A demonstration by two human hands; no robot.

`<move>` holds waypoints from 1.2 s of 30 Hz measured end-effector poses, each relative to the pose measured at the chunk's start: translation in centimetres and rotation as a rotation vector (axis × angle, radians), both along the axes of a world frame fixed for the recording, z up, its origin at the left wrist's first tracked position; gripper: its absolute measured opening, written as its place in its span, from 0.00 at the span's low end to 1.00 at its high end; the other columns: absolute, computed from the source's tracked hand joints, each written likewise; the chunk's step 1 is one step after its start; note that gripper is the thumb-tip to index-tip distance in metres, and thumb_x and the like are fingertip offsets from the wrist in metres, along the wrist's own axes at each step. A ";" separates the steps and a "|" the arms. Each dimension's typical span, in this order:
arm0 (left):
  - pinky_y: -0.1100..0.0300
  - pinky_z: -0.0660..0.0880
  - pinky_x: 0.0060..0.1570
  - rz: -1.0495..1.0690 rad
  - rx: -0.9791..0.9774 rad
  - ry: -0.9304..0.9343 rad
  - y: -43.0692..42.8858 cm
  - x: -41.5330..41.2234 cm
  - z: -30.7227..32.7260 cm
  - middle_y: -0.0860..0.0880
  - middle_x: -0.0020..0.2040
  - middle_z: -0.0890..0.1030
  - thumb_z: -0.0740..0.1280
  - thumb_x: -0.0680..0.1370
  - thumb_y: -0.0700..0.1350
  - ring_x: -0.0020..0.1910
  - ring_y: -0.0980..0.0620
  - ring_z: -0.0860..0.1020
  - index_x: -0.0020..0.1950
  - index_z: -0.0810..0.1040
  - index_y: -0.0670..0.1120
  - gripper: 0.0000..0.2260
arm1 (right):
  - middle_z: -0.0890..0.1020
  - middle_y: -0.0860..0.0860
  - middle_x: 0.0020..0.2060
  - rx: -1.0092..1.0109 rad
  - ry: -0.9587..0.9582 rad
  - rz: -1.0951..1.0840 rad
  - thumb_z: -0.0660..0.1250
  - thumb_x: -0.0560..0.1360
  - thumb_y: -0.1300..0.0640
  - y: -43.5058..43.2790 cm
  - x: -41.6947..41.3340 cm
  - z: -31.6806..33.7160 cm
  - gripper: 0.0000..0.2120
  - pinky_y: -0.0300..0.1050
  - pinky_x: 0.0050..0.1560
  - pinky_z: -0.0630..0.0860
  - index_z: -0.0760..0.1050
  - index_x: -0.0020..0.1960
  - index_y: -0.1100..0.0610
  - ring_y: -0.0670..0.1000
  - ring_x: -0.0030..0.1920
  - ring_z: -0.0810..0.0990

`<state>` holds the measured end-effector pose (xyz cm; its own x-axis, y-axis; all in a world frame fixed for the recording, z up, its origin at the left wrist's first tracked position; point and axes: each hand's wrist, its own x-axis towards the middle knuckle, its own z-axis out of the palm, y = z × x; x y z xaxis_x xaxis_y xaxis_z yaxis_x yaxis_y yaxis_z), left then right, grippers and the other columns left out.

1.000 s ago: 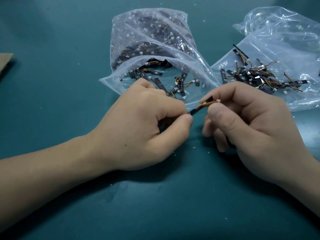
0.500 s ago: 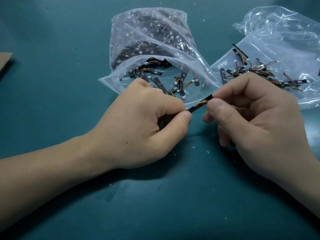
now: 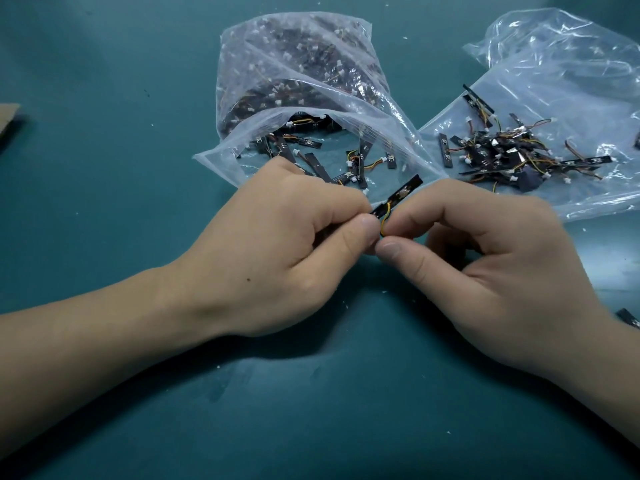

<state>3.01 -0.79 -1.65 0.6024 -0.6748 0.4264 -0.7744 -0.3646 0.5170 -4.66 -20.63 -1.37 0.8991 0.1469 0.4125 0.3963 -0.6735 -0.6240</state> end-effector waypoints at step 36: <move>0.46 0.68 0.49 -0.168 0.090 0.008 0.1 0.0 0.3 0.53 0.30 0.71 0.59 0.83 0.52 0.31 0.48 0.71 0.39 0.77 0.46 0.17 | 0.81 0.43 0.35 0.208 0.101 0.080 0.69 0.78 0.51 -0.4 0.0 -0.2 0.05 0.49 0.26 0.73 0.78 0.52 0.51 0.52 0.26 0.77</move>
